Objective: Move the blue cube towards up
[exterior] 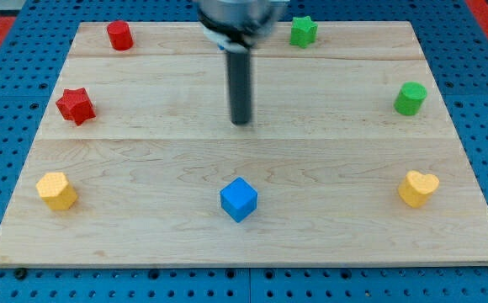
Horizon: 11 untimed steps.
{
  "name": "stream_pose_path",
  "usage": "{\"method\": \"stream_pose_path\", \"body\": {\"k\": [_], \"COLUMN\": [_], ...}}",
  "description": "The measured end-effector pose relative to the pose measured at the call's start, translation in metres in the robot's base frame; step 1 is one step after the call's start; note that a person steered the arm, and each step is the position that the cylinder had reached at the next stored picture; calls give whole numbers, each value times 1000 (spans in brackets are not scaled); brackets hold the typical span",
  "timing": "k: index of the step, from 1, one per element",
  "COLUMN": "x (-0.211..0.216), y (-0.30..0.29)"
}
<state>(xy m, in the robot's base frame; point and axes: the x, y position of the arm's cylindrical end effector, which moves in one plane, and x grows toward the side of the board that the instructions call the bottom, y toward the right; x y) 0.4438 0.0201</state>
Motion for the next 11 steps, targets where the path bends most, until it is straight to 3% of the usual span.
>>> {"method": "stream_pose_path", "body": {"k": [1, 2, 3, 5, 7, 9, 10, 11], "x": [75, 144, 148, 112, 116, 71, 63, 24], "y": [51, 35, -27, -52, -16, -15, 16, 13]}}
